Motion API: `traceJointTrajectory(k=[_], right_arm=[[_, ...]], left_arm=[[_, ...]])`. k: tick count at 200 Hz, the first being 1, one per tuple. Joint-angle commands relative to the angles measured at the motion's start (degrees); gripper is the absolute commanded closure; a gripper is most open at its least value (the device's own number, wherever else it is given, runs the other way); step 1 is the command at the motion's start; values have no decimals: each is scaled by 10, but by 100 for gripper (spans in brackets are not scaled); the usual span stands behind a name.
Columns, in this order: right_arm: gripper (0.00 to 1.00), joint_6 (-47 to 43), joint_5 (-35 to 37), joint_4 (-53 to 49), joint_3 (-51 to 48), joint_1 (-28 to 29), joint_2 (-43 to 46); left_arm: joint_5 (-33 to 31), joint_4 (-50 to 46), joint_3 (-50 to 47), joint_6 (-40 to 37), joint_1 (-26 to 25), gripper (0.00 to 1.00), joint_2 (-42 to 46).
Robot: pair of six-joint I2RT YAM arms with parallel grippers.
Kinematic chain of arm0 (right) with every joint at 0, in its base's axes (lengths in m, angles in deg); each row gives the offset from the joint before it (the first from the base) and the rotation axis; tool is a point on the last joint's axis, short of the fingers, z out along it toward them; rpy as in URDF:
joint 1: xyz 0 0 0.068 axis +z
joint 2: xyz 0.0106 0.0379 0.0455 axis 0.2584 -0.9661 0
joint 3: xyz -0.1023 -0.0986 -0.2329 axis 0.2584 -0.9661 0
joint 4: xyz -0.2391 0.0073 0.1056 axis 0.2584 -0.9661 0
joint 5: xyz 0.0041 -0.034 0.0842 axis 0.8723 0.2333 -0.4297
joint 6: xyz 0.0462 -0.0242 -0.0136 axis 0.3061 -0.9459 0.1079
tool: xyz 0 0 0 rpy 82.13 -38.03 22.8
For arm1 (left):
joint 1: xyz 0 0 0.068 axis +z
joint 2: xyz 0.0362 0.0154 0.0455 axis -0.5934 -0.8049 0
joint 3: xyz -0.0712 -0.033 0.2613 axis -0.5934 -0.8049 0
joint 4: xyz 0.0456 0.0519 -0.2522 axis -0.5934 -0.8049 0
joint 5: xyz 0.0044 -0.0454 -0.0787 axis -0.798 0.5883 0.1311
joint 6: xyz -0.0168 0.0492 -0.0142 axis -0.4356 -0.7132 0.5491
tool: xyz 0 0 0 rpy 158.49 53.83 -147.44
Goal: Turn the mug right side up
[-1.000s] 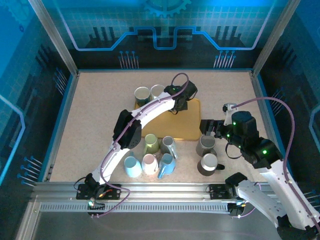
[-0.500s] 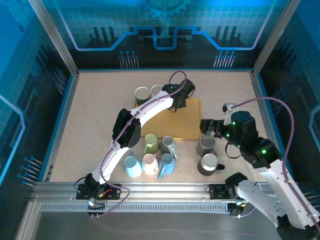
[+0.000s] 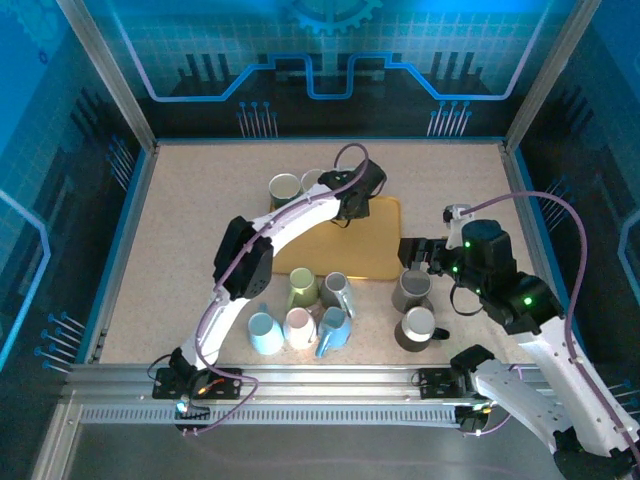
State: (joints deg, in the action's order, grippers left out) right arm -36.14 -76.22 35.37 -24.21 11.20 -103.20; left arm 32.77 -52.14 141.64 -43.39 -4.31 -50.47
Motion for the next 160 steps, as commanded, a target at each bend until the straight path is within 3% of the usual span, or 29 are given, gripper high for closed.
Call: traceJointTrajectory(k=[1, 28, 49, 73, 94, 131, 160], right_arm=[[0, -31, -47, 6, 15, -6, 14], [0, -84, -127, -16, 37, -6, 10], [0, -116, -164, -93, 81, -3, -24], [1, -127, -152, -160, 106, 23, -53], [2, -108, -104, -193, 111, 96, -70], [3, 41, 17, -199, 87, 277, -128], [11, 249, 69, -184, 80, 350, -209]], left_arm=[[16, 30, -39, 8, -10, 56, 85], [33, 54, -106, -3, -20, 55, 159], [49, 70, -160, -19, -29, 54, 226], [62, 79, -227, -26, -31, 53, 316], [46, 58, -273, -44, -31, 52, 400], [-18, -6, -361, -73, -25, 45, 537], [-65, -10, -443, -83, -12, 41, 638]])
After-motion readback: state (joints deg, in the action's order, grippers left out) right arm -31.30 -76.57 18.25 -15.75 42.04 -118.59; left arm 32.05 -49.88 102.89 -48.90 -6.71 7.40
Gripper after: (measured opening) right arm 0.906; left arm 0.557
